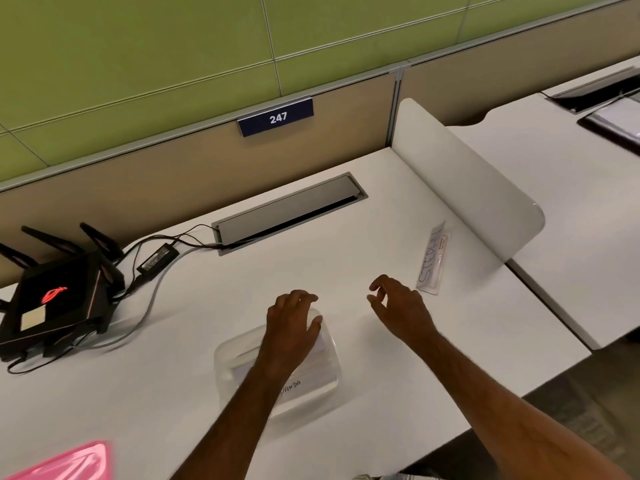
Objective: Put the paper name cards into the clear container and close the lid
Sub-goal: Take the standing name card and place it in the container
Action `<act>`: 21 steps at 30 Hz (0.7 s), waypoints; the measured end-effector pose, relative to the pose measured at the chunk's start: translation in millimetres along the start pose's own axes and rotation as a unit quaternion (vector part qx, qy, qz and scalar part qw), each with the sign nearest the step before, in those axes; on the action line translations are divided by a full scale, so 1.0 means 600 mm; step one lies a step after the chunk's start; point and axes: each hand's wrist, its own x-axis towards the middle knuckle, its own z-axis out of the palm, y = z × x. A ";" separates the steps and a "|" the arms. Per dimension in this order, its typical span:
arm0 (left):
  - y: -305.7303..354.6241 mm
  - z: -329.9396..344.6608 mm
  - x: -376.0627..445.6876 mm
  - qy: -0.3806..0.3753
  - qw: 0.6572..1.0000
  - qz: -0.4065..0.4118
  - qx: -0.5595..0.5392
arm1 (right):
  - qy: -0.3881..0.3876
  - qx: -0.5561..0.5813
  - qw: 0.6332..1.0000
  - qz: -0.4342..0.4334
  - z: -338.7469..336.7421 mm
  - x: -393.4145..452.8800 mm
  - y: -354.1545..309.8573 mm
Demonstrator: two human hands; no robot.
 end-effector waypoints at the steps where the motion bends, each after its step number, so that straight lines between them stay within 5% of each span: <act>1: 0.011 0.004 0.006 -0.003 1.000 0.005 -0.007 | 0.003 0.000 1.000 0.009 -0.006 0.001 0.009; 7: 0.077 0.036 0.043 -0.036 0.996 0.074 0.030 | 0.025 0.010 0.997 0.068 -0.043 0.015 0.070; 21: 0.172 0.115 0.098 -0.097 0.992 0.083 -0.016 | 0.014 0.108 0.961 0.254 -0.080 0.081 0.193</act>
